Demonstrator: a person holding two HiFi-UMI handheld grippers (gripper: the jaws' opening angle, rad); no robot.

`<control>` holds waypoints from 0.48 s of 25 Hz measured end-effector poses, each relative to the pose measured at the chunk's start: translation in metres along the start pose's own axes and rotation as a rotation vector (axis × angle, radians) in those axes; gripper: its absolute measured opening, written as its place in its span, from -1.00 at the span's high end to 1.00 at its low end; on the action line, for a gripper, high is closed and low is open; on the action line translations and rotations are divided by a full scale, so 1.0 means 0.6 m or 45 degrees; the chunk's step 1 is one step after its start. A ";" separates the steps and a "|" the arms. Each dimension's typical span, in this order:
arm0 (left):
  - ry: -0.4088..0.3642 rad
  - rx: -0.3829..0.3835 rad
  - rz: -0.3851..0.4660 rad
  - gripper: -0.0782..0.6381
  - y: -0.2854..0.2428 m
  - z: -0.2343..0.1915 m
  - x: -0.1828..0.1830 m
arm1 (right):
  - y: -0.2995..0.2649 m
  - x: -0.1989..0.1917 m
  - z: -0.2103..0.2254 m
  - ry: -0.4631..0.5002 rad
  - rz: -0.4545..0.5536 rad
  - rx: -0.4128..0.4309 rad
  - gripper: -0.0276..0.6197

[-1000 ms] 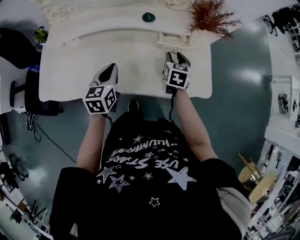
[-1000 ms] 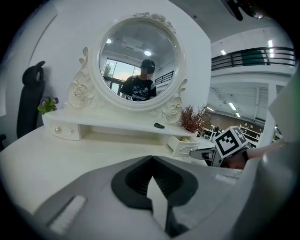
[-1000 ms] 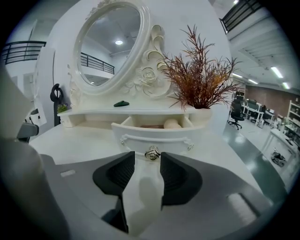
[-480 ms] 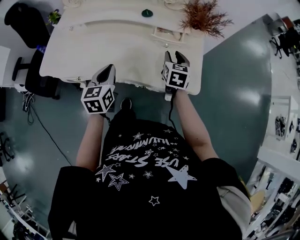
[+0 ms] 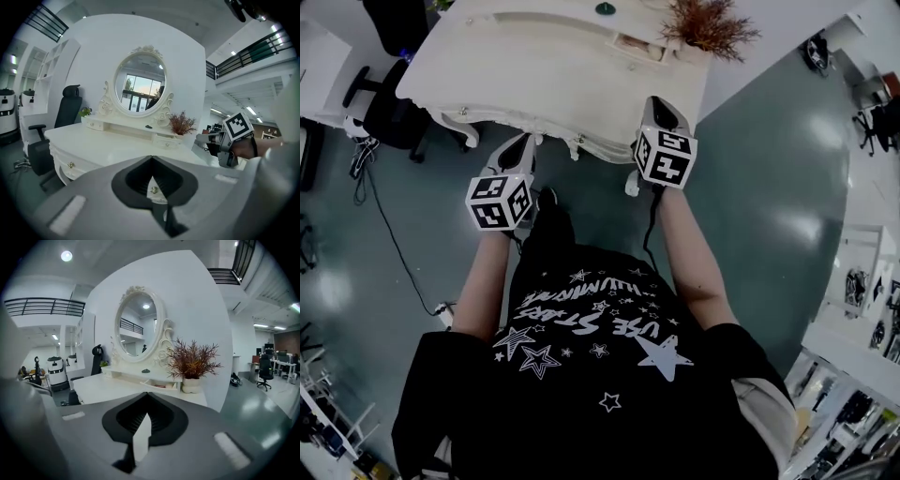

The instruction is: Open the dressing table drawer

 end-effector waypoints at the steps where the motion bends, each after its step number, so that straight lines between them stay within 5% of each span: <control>1: 0.004 0.005 -0.005 0.78 0.011 0.012 -0.007 | 0.015 -0.005 0.001 0.003 -0.007 0.017 0.83; 12: 0.047 0.080 -0.011 0.78 0.096 0.072 -0.065 | 0.102 -0.063 -0.019 0.047 -0.061 0.168 0.83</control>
Point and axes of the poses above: the fingertips, and each gripper's own axes: y backward along the fingers, z to its right, x out of its top, the point moved 6 cm from there along y, backward along the fingers, and after that the axes turned 9 degrees about -x, right-handed, at the moved point
